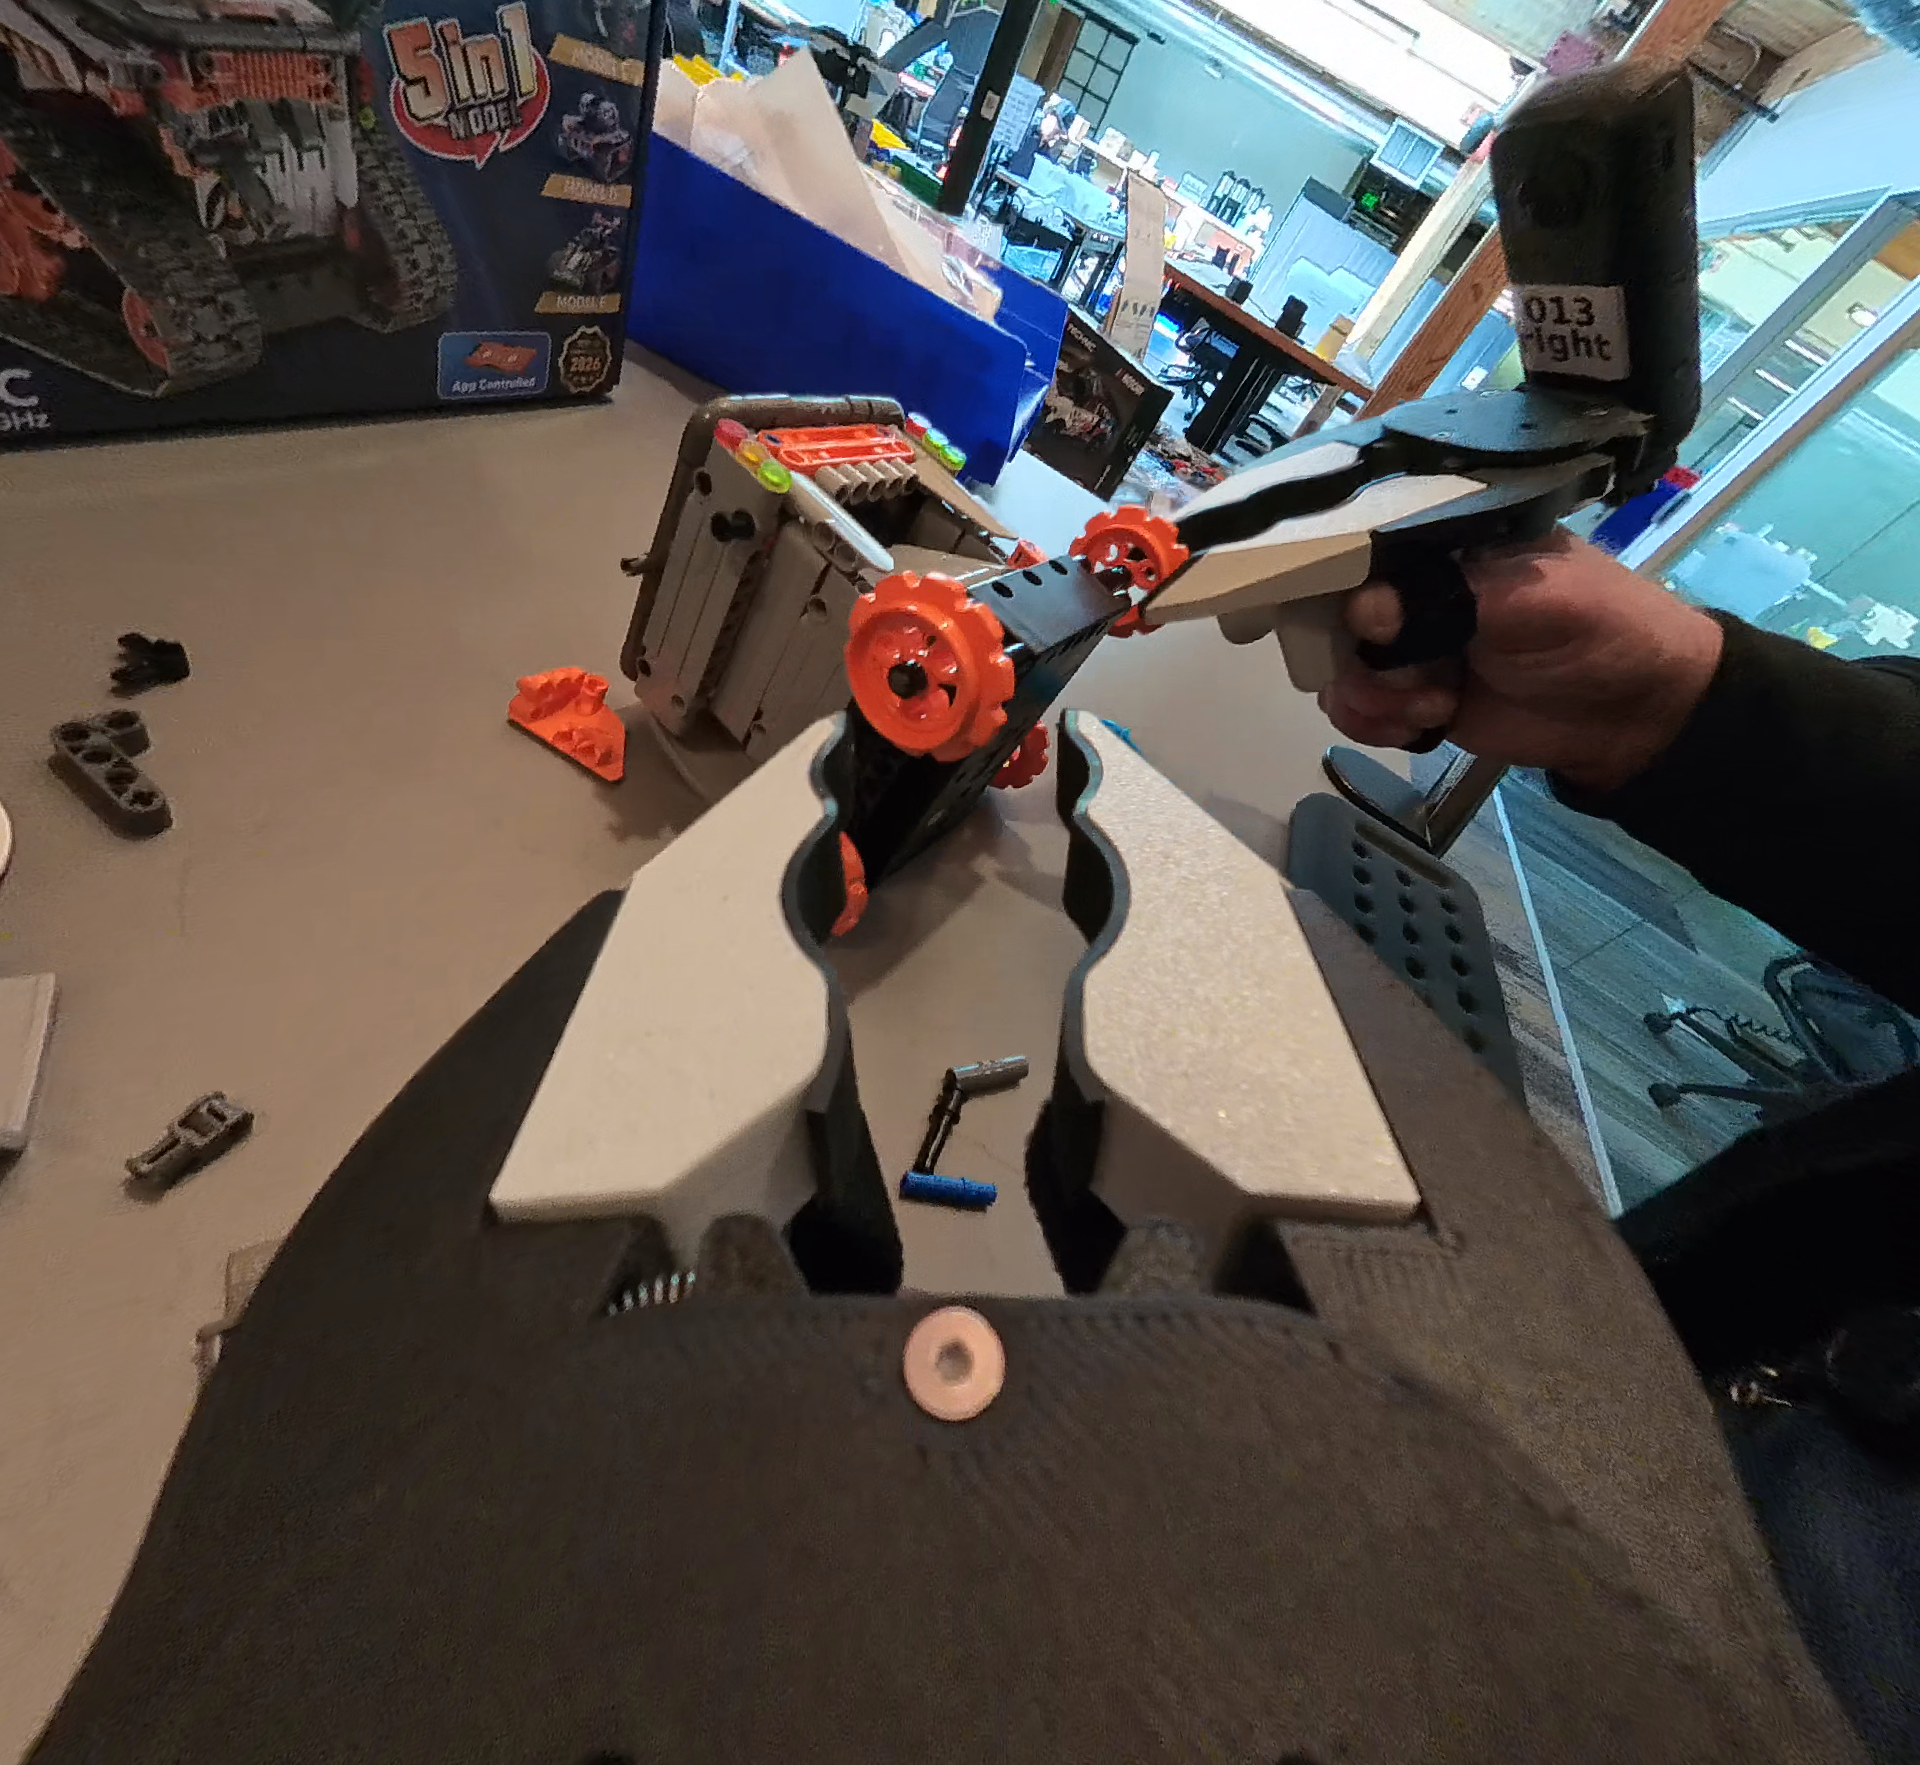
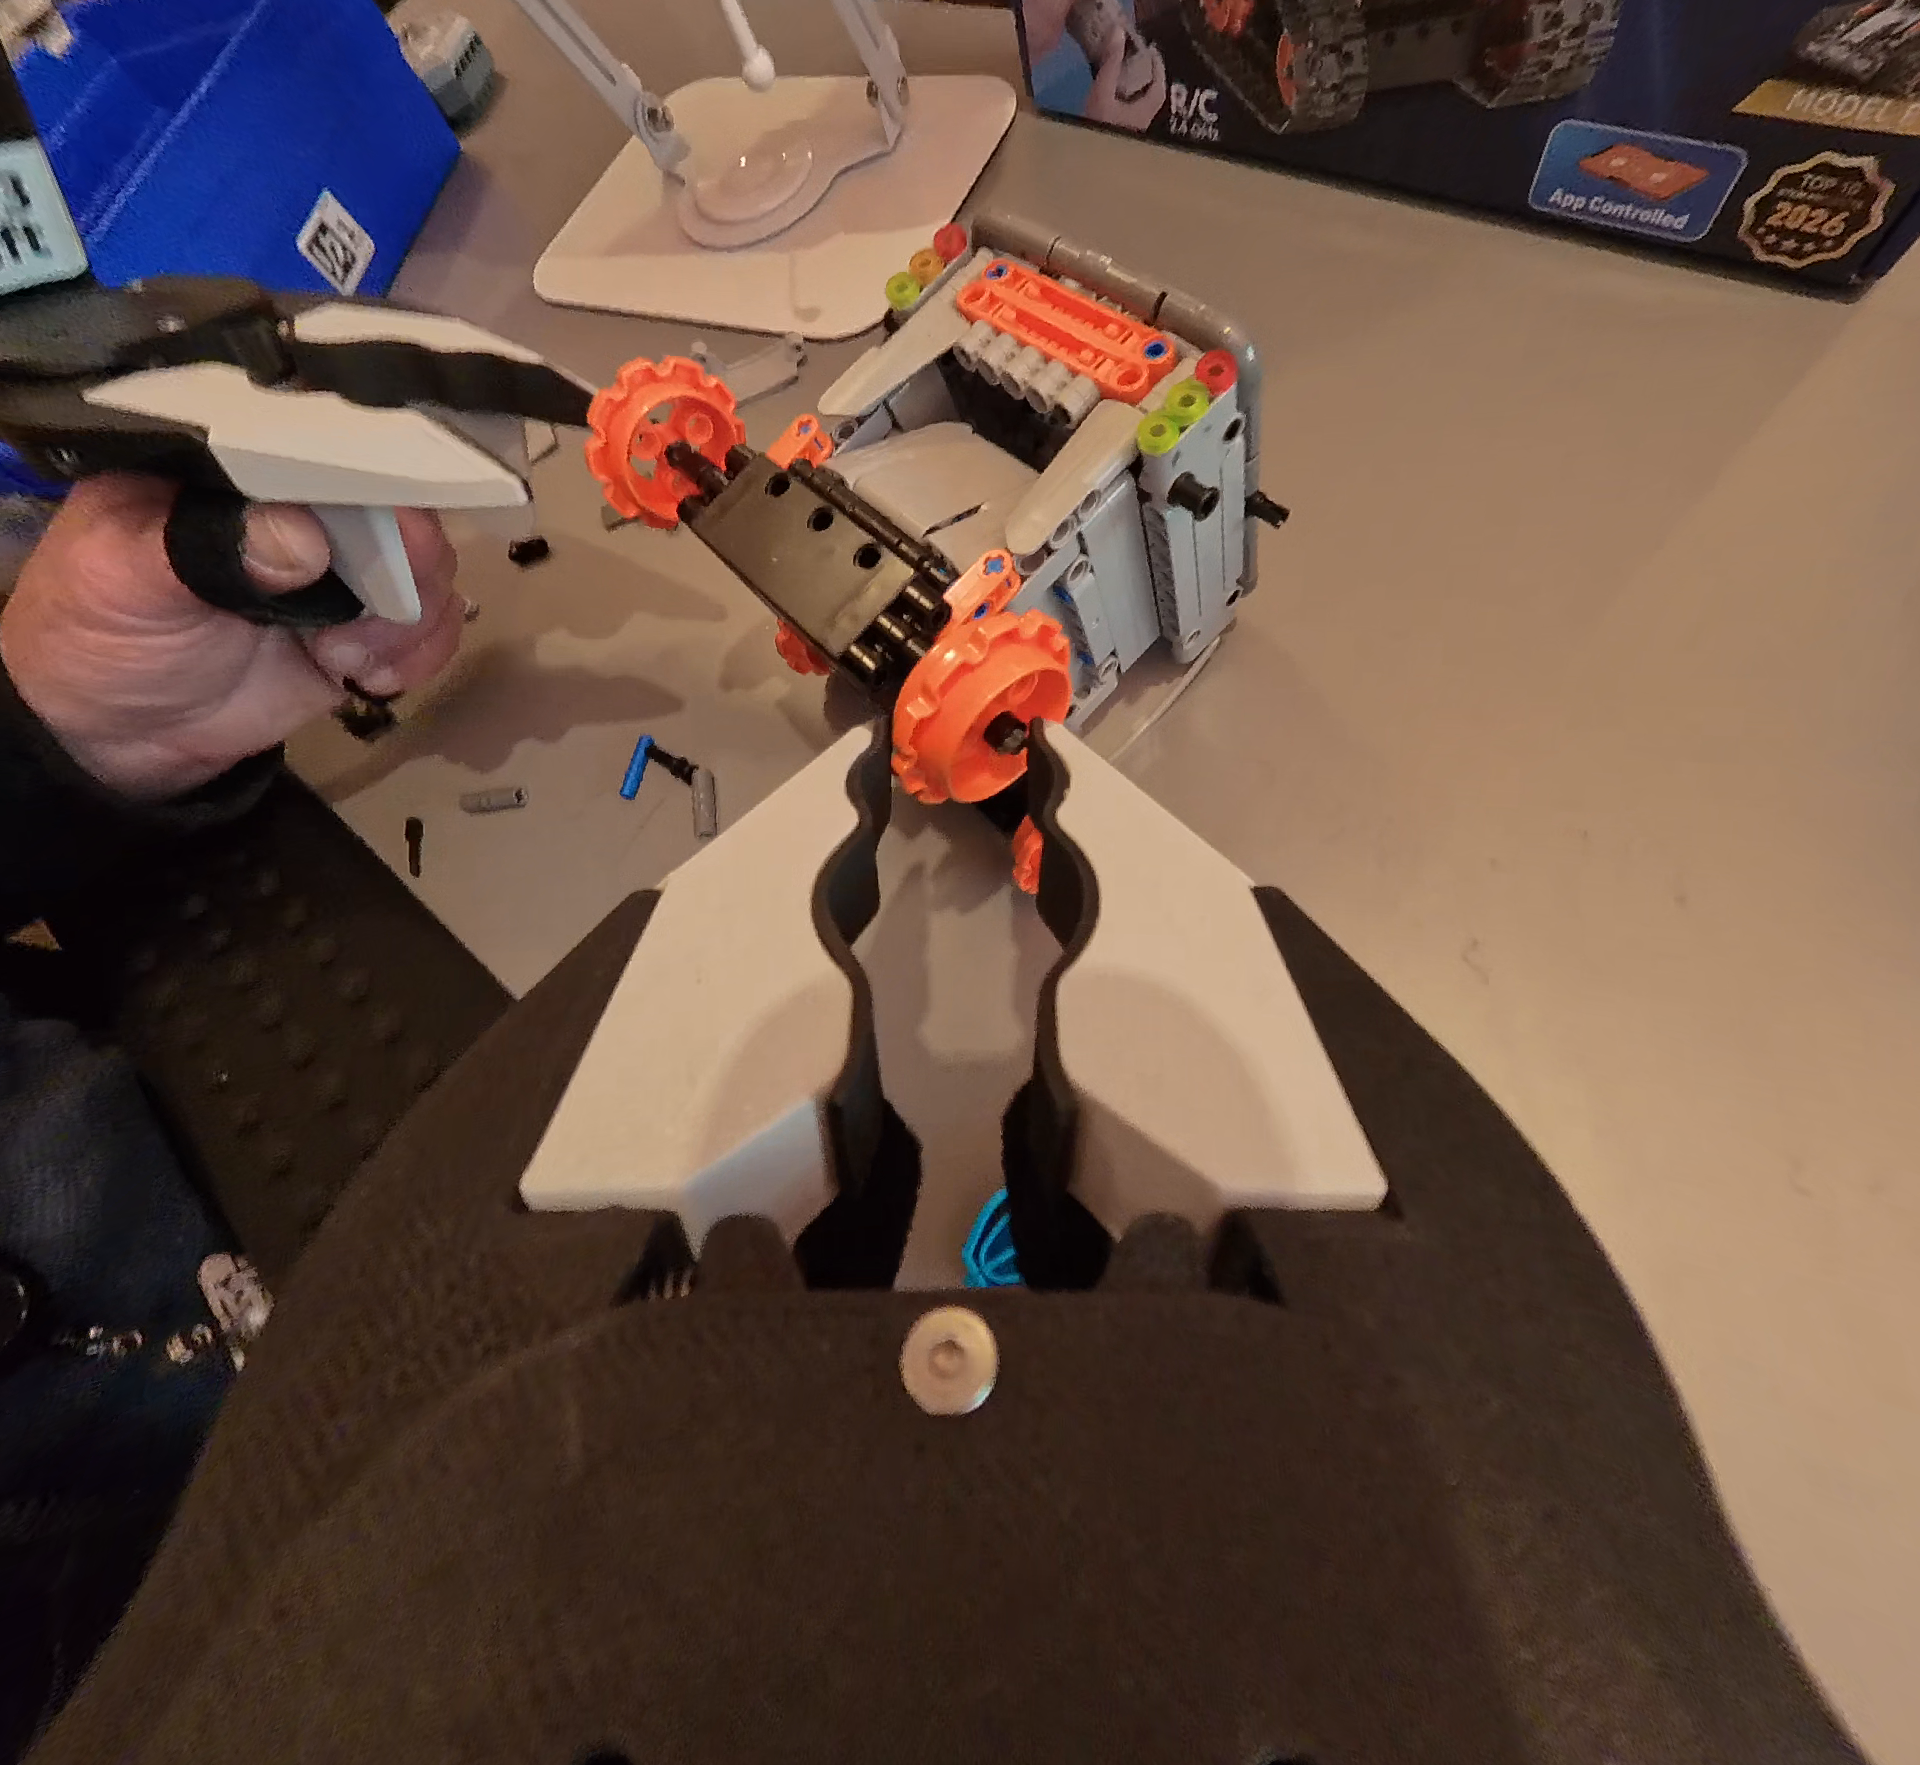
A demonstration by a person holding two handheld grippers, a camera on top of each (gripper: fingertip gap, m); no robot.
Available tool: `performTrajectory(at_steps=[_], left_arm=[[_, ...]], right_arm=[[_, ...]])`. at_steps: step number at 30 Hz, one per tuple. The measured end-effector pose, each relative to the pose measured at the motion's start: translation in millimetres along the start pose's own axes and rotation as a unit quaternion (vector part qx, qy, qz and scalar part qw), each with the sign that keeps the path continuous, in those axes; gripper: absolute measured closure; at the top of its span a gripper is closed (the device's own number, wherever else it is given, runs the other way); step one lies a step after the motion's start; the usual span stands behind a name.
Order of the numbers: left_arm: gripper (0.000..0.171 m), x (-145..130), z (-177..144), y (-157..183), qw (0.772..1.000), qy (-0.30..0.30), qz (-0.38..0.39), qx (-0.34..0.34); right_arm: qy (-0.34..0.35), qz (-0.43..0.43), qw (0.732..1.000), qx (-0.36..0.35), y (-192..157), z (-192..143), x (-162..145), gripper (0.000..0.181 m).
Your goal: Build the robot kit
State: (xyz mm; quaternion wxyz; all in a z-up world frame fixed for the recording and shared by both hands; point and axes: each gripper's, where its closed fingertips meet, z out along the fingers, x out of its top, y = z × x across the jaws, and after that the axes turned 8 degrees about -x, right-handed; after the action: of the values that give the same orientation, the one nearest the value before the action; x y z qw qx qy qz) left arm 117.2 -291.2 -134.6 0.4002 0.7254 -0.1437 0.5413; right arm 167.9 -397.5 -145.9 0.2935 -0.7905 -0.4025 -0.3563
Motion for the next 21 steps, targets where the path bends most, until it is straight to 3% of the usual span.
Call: performTrajectory(at_steps=[8,11,15,18,21], left_arm=[[0.132,-5.9,3.9,-9.2,0.999,-0.031,-0.015,-0.023],[0.128,5.4,8.6,-7.7,0.998,-0.021,-0.031,-0.042],[0.125,3.4,24.6,-13.5,0.989,-0.053,-0.108,-0.081],[0.131,-6.6,33.8,-2.9,0.980,-0.082,-0.139,-0.120],[0.131,-9.2,33.9,0.6,0.985,-0.090,-0.106,-0.104]], right_arm=[[0.005,-0.020,1.000,-0.021,10.0,-17.1,12.1,0.148],[0.009,-0.003,1.000,-0.016,16.2,-16.3,22.6,0.144],[-0.044,0.058,0.996,0.044,14.4,1.4,15.3,0.135],[-0.054,0.069,0.992,0.087,4.3,8.9,9.1,0.149],[-0.030,0.053,0.996,0.073,3.3,8.0,9.9,0.150]])
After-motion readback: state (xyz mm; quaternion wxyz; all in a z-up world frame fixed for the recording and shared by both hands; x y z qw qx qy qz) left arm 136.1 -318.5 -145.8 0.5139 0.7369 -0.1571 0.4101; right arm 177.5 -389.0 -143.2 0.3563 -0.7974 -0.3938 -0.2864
